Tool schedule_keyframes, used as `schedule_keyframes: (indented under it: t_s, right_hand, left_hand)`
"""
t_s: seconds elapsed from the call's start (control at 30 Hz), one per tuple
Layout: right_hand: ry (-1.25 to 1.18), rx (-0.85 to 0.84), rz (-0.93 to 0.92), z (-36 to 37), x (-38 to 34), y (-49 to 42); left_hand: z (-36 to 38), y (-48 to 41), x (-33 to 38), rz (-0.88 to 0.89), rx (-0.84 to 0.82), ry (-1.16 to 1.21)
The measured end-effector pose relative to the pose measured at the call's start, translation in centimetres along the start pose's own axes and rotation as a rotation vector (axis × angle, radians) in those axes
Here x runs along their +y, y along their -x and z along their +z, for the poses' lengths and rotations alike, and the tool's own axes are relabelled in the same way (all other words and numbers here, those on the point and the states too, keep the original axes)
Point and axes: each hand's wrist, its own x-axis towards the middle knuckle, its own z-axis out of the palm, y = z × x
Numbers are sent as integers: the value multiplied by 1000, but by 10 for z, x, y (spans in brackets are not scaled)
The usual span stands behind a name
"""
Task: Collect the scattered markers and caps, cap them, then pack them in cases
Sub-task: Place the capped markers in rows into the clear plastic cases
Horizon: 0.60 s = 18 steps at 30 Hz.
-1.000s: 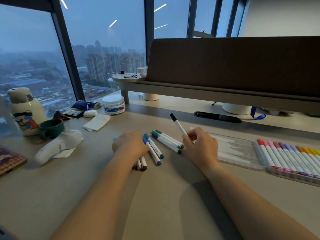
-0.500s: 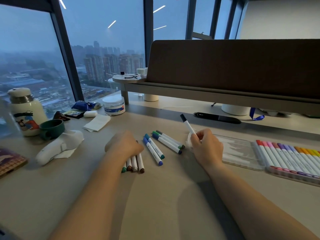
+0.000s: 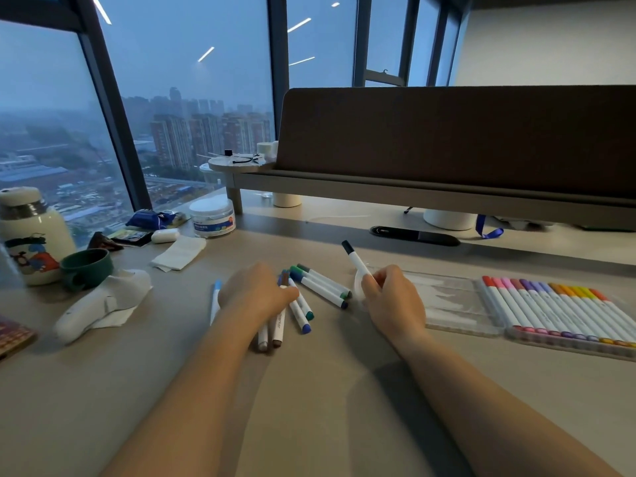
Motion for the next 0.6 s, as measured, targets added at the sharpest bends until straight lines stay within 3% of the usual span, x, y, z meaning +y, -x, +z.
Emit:
schedule_keyframes:
  t_s: [0.17,0.4,0.6]
  right_hand:
    - [-164,32,158,-16,5,-5]
    - [-97,-109,264,-37,11,-16]
    - [28,-127,229,-34,11,-14]
  left_hand:
    - [5,1,5,104,65,221]
    - [17,5,14,203,90,461]
    - [21,6,17,218,115,456]
